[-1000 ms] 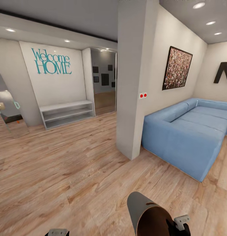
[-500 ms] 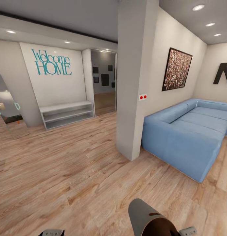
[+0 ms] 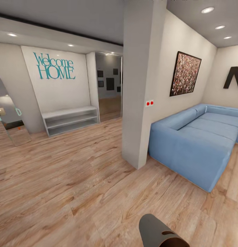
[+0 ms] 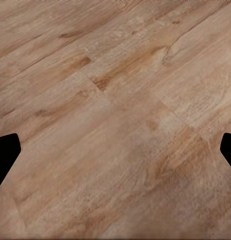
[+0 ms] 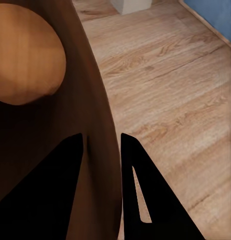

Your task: Put the three can of soda from the living room inside the tash can in the kitchen.

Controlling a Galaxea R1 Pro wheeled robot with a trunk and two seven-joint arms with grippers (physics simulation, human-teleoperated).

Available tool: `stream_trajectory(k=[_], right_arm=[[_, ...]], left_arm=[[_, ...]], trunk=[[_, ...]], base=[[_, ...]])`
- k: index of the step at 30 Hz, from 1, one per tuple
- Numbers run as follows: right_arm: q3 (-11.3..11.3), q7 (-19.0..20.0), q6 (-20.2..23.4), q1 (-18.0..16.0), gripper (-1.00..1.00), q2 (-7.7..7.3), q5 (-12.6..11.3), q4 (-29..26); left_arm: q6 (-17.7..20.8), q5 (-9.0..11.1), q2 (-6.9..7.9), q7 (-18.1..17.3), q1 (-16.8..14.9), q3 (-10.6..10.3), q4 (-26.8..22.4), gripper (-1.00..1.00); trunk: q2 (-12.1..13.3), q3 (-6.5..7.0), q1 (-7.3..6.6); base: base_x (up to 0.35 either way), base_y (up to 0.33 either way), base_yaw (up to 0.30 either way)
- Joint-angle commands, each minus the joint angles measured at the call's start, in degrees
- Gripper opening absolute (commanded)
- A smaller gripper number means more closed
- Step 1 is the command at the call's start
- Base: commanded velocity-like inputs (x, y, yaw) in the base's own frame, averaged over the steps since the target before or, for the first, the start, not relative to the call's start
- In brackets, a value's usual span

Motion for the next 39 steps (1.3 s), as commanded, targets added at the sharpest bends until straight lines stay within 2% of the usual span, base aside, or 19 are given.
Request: stream_trajectory(k=[1, 11, 19, 33, 35, 39], right_arm=[[-0.5, 0.0, -0.1, 0.2, -1.0, -0.03, 0.1, -0.1], [-0.9, 0.0, -0.3, 0.7, -1.0, -0.09, 0.1, 0.1], [-1.0, 0.0, -0.5, 0.9, -1.0, -0.01, 0.1, 1.2], [-1.1, -0.4, -0.6, 0.9, -1.0, 0.28, 0.0, 1.2], [-1.8, -0.8, -0.5, 0.8, -1.0, 0.46, 0.1, 1.0], [-5.8, -0.9, -0.5, 0.8, -1.0, 0.62, 0.1, 0.8]], left_arm=[[-0.8, 0.1, 0.02, 0.0, 0.1, 0.0, 0.4, 1.0], [-3.9, 0.3, 0.06, 0.0, 0.4, 0.0, 1.0, 1.0], [-6.0, -0.2, 0.02, 0.0, 0.7, -0.1, 1.0, 1.0], [-6.1, -0.4, -0.02, 0.0, 0.8, -0.2, 1.0, 1.0], [-6.1, -0.4, -0.01, 0.0, 0.8, -0.2, 1.1, 1.0], [-6.1, -0.4, 0.0, 0.0, 0.8, -0.2, 1.1, 1.0]], trunk=[[0.4, 0.19, -0.23], [4.4, 1.99, -2.42], [4.4, 1.99, -2.42], [4.4, 1.99, -2.42], [4.4, 1.99, -2.42], [4.4, 1.99, -2.42]], base=[[0.0, 0.0, 0.0], [0.0, 0.0, 0.0], [0.0, 0.0, 0.0], [0.0, 0.0, 0.0], [0.0, 0.0, 0.0], [0.0, 0.0, 0.0]])
